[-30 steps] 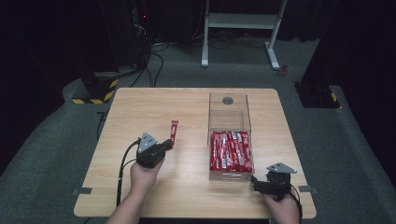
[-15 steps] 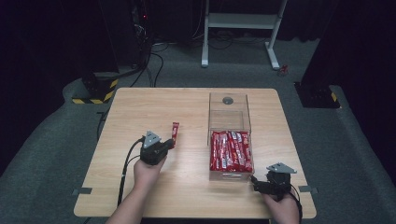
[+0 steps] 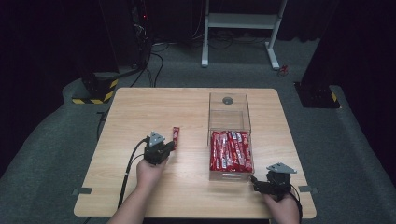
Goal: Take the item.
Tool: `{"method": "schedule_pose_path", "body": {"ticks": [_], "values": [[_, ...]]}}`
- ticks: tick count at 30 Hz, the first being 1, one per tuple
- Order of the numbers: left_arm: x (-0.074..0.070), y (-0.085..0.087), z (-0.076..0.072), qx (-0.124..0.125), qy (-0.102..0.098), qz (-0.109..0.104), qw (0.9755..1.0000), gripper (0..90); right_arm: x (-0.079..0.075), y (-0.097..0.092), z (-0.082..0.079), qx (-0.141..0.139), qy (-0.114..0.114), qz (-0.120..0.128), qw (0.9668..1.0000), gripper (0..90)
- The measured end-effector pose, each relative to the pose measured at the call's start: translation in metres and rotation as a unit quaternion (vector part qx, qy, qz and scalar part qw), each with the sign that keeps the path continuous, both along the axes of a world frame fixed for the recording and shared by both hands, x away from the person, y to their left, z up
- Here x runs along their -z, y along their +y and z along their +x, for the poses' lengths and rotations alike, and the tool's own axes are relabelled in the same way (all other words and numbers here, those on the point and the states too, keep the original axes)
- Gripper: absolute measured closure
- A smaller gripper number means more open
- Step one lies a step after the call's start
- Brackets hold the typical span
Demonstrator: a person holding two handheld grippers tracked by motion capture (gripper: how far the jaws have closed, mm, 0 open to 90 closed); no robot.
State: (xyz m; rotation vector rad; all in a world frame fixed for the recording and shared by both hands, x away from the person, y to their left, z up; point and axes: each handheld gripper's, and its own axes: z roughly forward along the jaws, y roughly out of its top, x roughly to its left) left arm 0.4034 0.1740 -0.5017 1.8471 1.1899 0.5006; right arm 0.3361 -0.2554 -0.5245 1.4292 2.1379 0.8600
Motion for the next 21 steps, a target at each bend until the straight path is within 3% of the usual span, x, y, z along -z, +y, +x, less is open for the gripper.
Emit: {"method": "schedule_pose_path", "body": {"ticks": [21], "values": [[0.018, 0.0, 0.001, -0.003, 0.034, 0.022, 0.9992, 89.7, 0.0, 0.0, 0.0, -0.001, -0.002, 0.0, 1.0, 9.2]]}}
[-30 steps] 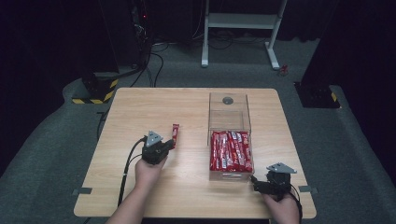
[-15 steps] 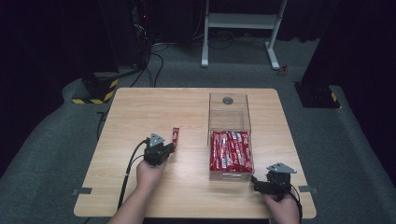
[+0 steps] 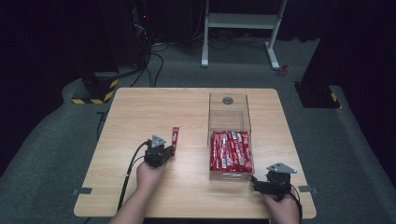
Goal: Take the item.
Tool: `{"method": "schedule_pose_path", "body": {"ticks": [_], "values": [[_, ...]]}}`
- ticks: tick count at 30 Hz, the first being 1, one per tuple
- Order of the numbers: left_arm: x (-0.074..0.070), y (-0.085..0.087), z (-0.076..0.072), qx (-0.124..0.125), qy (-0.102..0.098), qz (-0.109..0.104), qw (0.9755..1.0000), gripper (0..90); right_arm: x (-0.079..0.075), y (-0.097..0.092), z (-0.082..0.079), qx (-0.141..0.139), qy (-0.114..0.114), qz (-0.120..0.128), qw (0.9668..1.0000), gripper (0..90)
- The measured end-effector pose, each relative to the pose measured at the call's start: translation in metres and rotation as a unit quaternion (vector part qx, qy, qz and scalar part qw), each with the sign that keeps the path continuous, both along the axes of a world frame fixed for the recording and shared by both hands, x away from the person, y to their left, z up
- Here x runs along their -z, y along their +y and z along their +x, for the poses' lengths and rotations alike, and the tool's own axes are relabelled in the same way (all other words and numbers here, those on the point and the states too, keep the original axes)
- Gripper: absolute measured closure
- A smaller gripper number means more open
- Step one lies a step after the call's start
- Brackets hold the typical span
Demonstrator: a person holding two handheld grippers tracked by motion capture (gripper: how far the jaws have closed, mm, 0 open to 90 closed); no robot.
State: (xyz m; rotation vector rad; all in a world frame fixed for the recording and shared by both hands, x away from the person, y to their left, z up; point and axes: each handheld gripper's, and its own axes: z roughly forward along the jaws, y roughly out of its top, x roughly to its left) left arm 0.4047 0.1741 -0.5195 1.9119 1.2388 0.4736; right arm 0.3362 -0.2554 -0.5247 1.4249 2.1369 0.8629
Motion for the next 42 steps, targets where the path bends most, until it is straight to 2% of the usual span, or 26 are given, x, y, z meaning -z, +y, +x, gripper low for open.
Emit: {"method": "schedule_pose_path", "body": {"ticks": [2, 5, 8, 11, 19, 23, 27, 33, 40, 42], "values": [[0.0, 0.0, 0.0, 0.0, 0.001, 0.0, 1.0, 88.6, 0.0, 0.0, 0.0, 0.0, 0.0, 0.0, 1.0, 9.2], [-0.003, 0.0, -0.003, 0.004, -0.001, -0.005, 1.0, 76.5, 0.0, 0.0, 0.0, 0.0, 0.0, 0.0, 1.0, 9.2], [-0.008, 0.003, -0.009, 0.001, -0.017, -0.024, 0.9996, 64.7, 0.0, 0.0, 0.0, 0.0, 0.0, 0.0, 1.0, 9.2], [-0.011, 0.006, -0.014, 0.004, -0.025, -0.031, 0.9992, 58.7, 0.0, 0.0, 0.0, -0.001, 0.0, 0.0, 1.0, 9.2], [-0.023, 0.014, -0.028, 0.015, -0.042, -0.035, 0.9984, 54.0, 0.0, 0.0, 0.0, 0.0, 0.001, 0.0, 1.0, 9.2], [-0.029, 0.025, -0.038, 0.022, -0.049, -0.025, 0.9983, 53.2, 0.0, 0.0, 0.0, 0.0, 0.0, 0.0, 1.0, 9.3], [-0.03, 0.039, -0.047, 0.017, -0.054, -0.024, 0.9981, 52.5, 0.0, 0.0, 0.0, 0.002, 0.0, 0.0, 1.0, 9.5], [-0.024, 0.056, -0.056, 0.003, -0.054, -0.02, 0.9983, 51.3, 0.0, 0.0, 0.0, 0.003, 0.0, 0.0, 1.0, 9.7], [-0.012, 0.069, -0.063, -0.006, -0.037, -0.011, 0.9992, 49.6, 0.0, 0.0, 0.0, 0.002, -0.001, 0.0, 1.0, 9.8], [-0.009, 0.071, -0.065, -0.004, -0.032, -0.002, 0.9995, 48.9, 0.0, 0.0, 0.0, 0.002, -0.001, 0.0, 1.0, 9.8]]}}
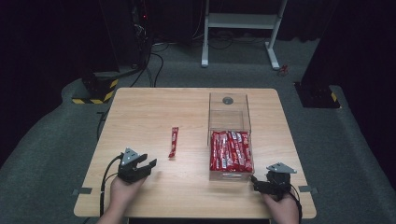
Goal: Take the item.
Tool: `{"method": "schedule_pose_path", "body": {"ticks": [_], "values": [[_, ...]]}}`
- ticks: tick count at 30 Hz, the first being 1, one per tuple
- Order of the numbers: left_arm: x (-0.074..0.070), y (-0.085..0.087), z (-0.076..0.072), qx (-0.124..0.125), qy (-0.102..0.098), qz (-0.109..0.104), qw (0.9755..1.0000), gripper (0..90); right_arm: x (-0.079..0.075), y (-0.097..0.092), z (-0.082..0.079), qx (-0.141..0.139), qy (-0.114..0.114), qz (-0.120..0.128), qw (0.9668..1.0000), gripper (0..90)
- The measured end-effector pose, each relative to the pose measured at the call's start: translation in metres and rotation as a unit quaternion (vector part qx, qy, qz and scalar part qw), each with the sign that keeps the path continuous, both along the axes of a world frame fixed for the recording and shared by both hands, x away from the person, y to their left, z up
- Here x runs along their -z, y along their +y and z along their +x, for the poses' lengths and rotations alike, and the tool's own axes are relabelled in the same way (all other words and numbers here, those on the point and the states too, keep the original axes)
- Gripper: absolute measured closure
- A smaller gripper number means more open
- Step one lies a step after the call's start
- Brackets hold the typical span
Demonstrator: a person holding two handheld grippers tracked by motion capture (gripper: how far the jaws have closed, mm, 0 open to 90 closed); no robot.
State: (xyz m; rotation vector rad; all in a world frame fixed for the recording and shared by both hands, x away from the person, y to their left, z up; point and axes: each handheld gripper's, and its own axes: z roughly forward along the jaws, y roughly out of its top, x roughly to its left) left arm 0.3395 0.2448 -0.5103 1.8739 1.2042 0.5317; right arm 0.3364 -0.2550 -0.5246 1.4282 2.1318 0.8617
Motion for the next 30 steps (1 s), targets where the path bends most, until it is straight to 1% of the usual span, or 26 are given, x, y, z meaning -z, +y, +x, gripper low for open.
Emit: {"method": "schedule_pose_path", "body": {"ticks": [1, 4, 6, 7, 8, 11, 12, 13, 16, 18, 23, 30], "values": [[0.002, 0.002, -0.002, 0.001, 0.004, 0.009, 1.0, 48.5, 0.0, 0.0, 0.0, 0.0, 0.0, 0.0, 1.0, 9.8], [0.006, 0.007, -0.009, 0.002, 0.015, 0.014, 0.9998, 47.4, 0.0, 0.0, 0.0, 0.0, 0.0, 0.0, 1.0, 9.8], [0.008, 0.012, -0.014, 0.002, 0.019, 0.027, 0.9995, 46.3, 0.0, 0.0, 0.0, 0.0, 0.0, 0.0, 1.0, 9.8], [0.009, 0.014, -0.017, 0.001, 0.022, 0.028, 0.9994, 45.5, 0.0, 0.0, 0.0, 0.0, 0.0, 0.0, 1.0, 9.8], [0.009, 0.016, -0.018, 0.003, 0.023, 0.034, 0.9992, 44.4, 0.0, 0.0, 0.0, 0.0, 0.0, 0.0, 1.0, 9.8], [0.014, 0.023, -0.024, 0.003, 0.035, 0.04, 0.9986, 41.4, 0.0, 0.0, 0.0, 0.0, 0.0, 0.0, 1.0, 9.8], [0.016, 0.025, -0.025, 0.008, 0.041, 0.041, 0.9983, 39.3, 0.0, 0.0, 0.0, 0.0, 0.0, 0.0, 1.0, 9.8], [0.017, 0.026, -0.028, 0.012, 0.04, 0.039, 0.9984, 35.9, 0.0, 0.0, 0.0, 0.0, 0.0, 0.0, 1.0, 9.8], [0.018, 0.025, -0.034, 0.014, 0.035, 0.063, 0.9973, 28.8, 0.0, 0.0, 0.0, 0.001, 0.001, 0.0, 1.0, 9.8], [0.018, 0.025, -0.036, 0.012, 0.035, 0.066, 0.9972, 24.7, 0.0, 0.0, 0.0, 0.0, 0.001, 0.0, 1.0, 9.8], [0.018, 0.024, -0.035, 0.008, 0.035, 0.066, 0.9972, 23.7, 0.0, 0.0, 0.0, 0.0, 0.0, 0.0, 1.0, 9.8], [0.019, 0.024, -0.035, 0.009, 0.035, 0.066, 0.9972, 23.9, 0.0, 0.0, 0.0, -0.002, 0.001, 0.001, 1.0, 9.2]]}}
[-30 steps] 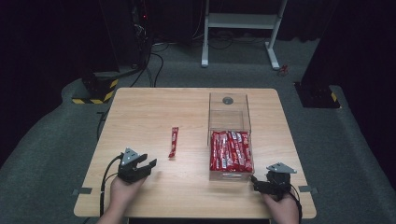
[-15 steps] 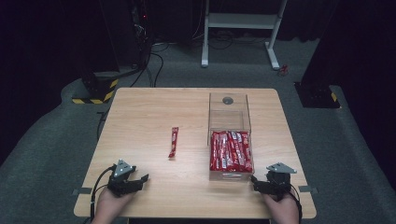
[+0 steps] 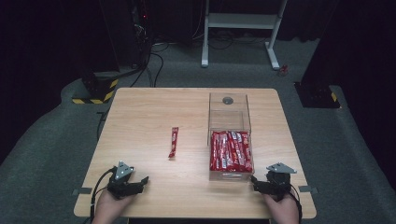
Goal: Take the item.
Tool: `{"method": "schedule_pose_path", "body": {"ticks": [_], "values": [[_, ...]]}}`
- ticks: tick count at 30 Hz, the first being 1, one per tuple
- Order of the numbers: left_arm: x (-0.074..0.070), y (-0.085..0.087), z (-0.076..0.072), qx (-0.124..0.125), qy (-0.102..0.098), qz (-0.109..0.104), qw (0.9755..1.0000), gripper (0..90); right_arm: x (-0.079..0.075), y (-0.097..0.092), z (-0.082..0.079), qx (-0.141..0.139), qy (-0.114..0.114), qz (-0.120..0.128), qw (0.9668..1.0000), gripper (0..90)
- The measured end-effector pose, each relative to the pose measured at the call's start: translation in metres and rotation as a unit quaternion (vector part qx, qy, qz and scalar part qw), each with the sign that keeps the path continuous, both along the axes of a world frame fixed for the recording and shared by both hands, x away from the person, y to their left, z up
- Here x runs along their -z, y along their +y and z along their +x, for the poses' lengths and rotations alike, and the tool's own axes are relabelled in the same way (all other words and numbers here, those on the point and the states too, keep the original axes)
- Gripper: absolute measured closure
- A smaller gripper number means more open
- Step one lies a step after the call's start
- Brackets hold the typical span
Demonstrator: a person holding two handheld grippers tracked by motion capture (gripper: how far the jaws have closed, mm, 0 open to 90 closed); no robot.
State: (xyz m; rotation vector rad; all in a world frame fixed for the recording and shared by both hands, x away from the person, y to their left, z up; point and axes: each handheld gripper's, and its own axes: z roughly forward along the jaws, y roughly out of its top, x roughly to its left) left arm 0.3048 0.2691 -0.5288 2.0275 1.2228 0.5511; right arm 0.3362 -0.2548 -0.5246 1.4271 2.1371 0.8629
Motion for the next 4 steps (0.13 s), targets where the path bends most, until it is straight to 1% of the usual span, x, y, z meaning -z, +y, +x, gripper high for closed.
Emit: {"method": "schedule_pose_path", "body": {"ticks": [4], "values": [[0.0, 0.0001, -0.0001, 0.001, -0.001, 0.001, 1.0, 23.7, -0.0001, 0.0002, 0.0002, -0.001, 0.001, -0.001, 1.0, 9.0]]}}
